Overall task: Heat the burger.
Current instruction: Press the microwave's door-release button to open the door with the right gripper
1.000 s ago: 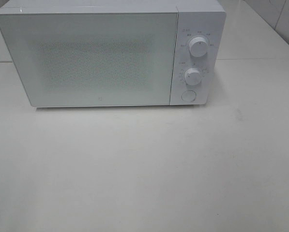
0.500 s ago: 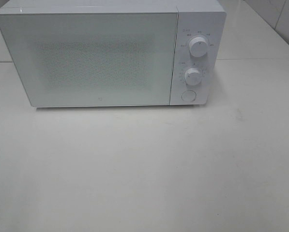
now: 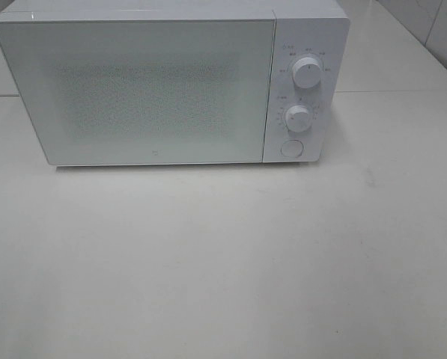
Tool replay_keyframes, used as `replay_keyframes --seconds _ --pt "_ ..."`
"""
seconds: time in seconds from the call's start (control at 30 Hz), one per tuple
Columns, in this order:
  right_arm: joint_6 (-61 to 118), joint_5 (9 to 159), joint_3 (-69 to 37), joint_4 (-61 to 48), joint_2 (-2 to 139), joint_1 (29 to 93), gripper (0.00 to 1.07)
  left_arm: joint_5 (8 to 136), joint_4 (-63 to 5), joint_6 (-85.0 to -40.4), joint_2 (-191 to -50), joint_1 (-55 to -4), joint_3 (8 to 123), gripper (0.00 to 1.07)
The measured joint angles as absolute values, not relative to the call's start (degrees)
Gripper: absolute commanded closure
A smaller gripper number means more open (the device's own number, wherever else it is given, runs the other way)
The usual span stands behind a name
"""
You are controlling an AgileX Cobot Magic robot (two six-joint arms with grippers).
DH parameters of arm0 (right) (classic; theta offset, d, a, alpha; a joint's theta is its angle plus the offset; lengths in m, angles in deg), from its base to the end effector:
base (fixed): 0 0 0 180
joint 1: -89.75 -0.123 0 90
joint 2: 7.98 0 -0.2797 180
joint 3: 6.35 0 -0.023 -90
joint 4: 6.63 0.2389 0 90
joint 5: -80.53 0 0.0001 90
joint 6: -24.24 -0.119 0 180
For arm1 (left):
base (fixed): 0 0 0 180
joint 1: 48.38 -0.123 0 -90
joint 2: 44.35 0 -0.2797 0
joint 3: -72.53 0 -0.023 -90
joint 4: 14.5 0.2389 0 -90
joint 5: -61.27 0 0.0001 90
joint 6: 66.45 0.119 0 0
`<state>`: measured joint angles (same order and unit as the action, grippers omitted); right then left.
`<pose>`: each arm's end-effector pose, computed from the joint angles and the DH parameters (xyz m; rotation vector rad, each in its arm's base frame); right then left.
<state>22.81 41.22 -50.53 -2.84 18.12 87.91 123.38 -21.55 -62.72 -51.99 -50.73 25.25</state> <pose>0.0778 0.0075 0.3085 0.0138 1.9129 0.1131 0.0111 -0.0125 0.2628 0.0338 2.0371 -0.0805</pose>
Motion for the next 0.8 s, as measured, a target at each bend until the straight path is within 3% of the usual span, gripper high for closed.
replay_keyframes --seconds 0.8 --pt "22.8 63.2 -50.5 -5.2 36.4 87.9 0.31 123.4 -21.5 -62.7 -52.0 -50.7 25.3 0.07"
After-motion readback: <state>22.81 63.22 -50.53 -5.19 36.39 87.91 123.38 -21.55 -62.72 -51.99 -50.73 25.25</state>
